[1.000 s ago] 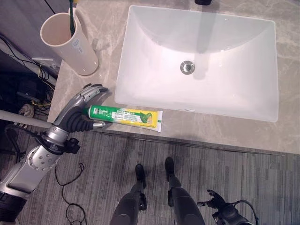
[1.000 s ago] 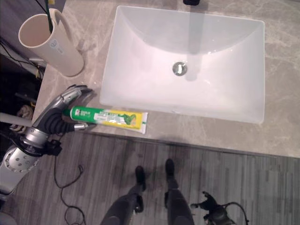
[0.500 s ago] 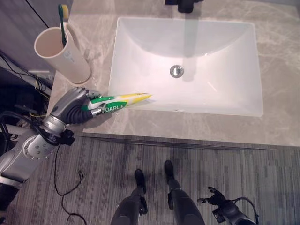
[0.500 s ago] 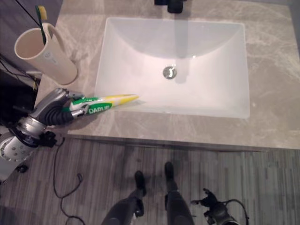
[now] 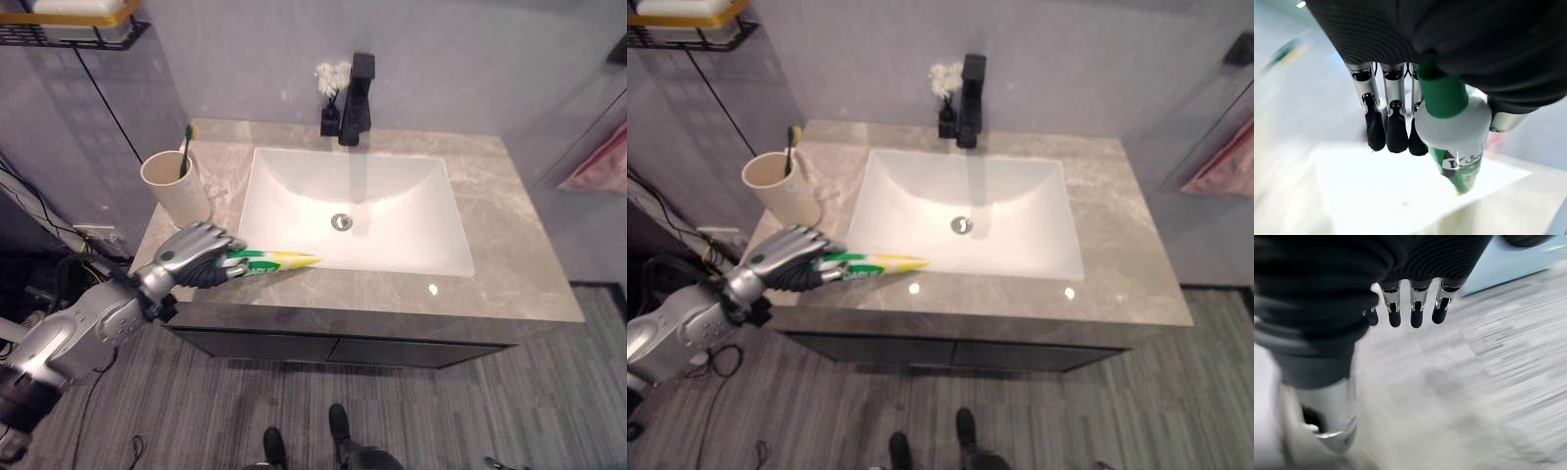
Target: Put brush and paste in cup on sink, flatten towel.
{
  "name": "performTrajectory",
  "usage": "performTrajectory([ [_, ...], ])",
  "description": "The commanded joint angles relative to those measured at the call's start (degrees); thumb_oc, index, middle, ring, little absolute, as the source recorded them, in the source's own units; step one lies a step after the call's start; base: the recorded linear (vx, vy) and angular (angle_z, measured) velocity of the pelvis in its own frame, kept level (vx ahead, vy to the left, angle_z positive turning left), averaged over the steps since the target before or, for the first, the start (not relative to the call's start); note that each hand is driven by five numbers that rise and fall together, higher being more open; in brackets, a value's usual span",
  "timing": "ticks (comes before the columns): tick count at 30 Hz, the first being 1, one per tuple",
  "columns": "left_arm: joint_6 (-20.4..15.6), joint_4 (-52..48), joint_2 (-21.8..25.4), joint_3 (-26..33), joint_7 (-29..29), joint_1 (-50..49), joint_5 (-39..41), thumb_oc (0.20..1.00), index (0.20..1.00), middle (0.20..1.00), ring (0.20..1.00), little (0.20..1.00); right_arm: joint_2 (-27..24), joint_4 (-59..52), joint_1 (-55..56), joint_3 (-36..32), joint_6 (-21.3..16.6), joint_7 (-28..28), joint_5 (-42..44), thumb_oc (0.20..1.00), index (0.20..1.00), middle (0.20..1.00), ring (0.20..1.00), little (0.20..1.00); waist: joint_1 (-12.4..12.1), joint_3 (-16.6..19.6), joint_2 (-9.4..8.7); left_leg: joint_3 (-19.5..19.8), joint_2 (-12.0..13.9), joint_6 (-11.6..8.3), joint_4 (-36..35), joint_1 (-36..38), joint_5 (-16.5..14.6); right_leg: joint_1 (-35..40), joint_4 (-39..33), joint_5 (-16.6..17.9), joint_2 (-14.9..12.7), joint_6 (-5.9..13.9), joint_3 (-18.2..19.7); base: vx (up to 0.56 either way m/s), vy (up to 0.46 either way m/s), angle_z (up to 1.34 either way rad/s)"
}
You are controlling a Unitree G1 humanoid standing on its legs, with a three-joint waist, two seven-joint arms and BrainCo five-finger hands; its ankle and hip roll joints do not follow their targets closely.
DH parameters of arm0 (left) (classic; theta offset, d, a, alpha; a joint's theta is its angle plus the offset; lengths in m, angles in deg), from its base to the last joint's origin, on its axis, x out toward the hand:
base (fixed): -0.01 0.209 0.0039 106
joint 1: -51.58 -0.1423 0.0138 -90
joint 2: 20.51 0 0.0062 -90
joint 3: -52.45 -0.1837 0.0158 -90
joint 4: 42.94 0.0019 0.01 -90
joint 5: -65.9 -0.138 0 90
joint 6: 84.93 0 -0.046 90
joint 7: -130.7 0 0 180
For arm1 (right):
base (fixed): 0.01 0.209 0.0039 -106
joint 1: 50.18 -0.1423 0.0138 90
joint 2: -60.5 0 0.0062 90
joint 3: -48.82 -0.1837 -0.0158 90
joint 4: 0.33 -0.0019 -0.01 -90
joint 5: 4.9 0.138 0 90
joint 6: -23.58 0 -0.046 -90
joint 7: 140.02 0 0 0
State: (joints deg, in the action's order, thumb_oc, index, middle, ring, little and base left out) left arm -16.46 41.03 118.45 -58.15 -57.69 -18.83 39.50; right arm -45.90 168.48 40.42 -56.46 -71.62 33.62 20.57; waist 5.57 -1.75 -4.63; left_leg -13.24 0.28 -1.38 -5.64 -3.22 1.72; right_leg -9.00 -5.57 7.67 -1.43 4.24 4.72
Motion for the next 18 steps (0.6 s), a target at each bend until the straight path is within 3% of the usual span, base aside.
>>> performTrajectory([
  [1, -1.1, -1.5, -1.0, 6.0, -12.4, 6.7, -6.7, 0.200, 0.200, 0.200, 0.200, 0.200, -4.2, -20.1, 2.6, -3.4, -8.3, -9.5, 1.4, 1.000, 1.000, 1.000, 1.000, 1.000, 2.6, 1.8, 1.60, 0.0, 1.7, -2.51, 0.6, 3.4, -2.4, 0.9, 0.7, 3.4, -3.1, 6.38, 0.3, 0.03, 0.032, -0.09],
  [3, 0.2, -0.8, -1.1, 6.7, -17.0, 8.2, -11.0, 0.200, 0.200, 0.200, 0.200, 0.200, -7.0, -36.2, 4.6, -6.7, -11.0, -17.1, -7.7, 1.000, 1.000, 1.000, 1.000, 1.000, 3.7, 3.0, 2.04, -0.2, 1.7, -2.30, 0.6, 4.4, -3.1, 1.7, 0.8, 2.8, -3.0, 6.49, 0.5, 0.06, 0.047, -0.20],
  [4, 2.1, -0.2, -2.6, 7.0, -19.7, 10.4, -14.3, 0.200, 0.200, 0.200, 0.200, 0.200, -9.1, -49.3, 5.5, -8.8, -10.6, -22.2, -17.9, 1.000, 1.000, 1.000, 1.000, 1.000, 4.3, 3.9, 2.30, -0.3, 1.7, -2.15, 0.6, 5.2, -3.3, 2.4, 0.9, 2.5, -3.1, 6.47, 0.5, 0.03, 0.035, -0.26],
  [8, 4.9, 0.7, -5.4, 7.3, -21.7, 14.8, -17.0, 0.200, 0.200, 0.200, 0.200, 0.200, -10.6, -64.2, 1.2, -7.5, -9.4, -23.0, -25.0, 1.000, 1.000, 1.000, 1.000, 1.000, 3.9, 5.5, 2.22, -0.8, 1.7, -1.85, 0.6, 5.9, -3.0, 2.9, 0.8, 2.8, -3.0, 6.34, 0.9, 0.00, 0.022, -0.10],
  [11, 5.8, 0.8, -7.0, 8.0, -21.8, 16.8, -16.0, 0.200, 0.200, 0.200, 0.200, 0.200, -10.7, -67.9, -2.1, -2.8, -9.2, -18.7, -23.2, 1.000, 1.000, 1.000, 1.000, 1.000, 3.2, 5.7, 1.85, -0.8, 1.7, -1.78, 0.6, 6.3, -2.9, 3.3, 0.9, 2.7, -2.9, 6.22, 1.1, -0.03, 0.007, -0.14],
  [13, 7.3, 1.9, -10.2, 8.2, -21.9, 19.5, -14.0, 0.200, 0.200, 0.200, 0.200, 0.200, -9.6, -69.3, -6.3, 6.6, -7.9, -9.6, -16.2, 1.000, 1.000, 1.000, 1.000, 1.000, 2.0, 6.2, 1.25, -1.1, 1.9, -1.79, 0.6, 7.0, -2.7, 4.0, 0.9, 2.6, -2.7, 5.96, 1.0, 0.00, 0.000, 0.00],
  [15, 7.5, 2.2, -11.5, 8.3, -22.0, 20.0, -12.8, 0.200, 0.200, 0.200, 0.200, 0.200, -8.8, -67.5, -7.9, 9.5, -7.5, -7.6, -12.9, 1.000, 1.000, 1.000, 1.000, 1.000, 1.7, 6.2, 1.07, -1.2, 1.9, -1.79, 0.6, 7.3, -2.7, 4.3, 0.9, 2.5, -2.7, 5.90, 1.0, 0.00, 0.000, 0.00],
  [16, 8.4, 3.0, -14.2, 7.5, -22.3, 21.8, -11.4, 0.200, 0.200, 0.200, 0.200, 0.200, -4.9, -62.8, -12.8, 17.4, -6.0, -4.3, -3.1, 1.000, 1.000, 1.000, 1.000, 1.000, 0.5, 6.3, 0.84, -1.3, 2.0, -1.80, 0.6, 8.1, -3.0, 5.1, 1.0, 2.0, -2.6, 5.79, 0.9, 0.00, 0.000, 0.00],
  [17, 8.4, 3.1, -14.0, 7.6, -22.3, 21.9, -11.3, 0.200, 0.200, 0.200, 0.200, 0.200, -4.9, -62.2, -13.5, 17.8, -6.2, -4.2, -2.8, 1.000, 1.000, 1.000, 1.000, 1.000, 0.6, 6.1, 0.67, -1.4, 2.0, -1.85, 0.6, 8.0, -2.6, 5.0, 0.9, 2.4, -2.6, 5.70, 1.0, 0.00, 0.000, 0.00],
  [18, 8.7, 2.6, -15.6, 6.7, -22.4, 23.6, -9.9, 0.200, 0.200, 0.200, 0.200, 0.200, -2.4, -60.2, -17.5, 24.6, -4.8, -1.1, 5.8, 1.000, 1.000, 1.000, 1.000, 1.000, -0.5, 6.2, 0.26, -1.4, 2.0, -1.91, 0.6, 8.4, -2.6, 5.5, 0.9, 2.3, -2.5, 5.47, 0.9, -0.04, -0.020, 0.00],
])
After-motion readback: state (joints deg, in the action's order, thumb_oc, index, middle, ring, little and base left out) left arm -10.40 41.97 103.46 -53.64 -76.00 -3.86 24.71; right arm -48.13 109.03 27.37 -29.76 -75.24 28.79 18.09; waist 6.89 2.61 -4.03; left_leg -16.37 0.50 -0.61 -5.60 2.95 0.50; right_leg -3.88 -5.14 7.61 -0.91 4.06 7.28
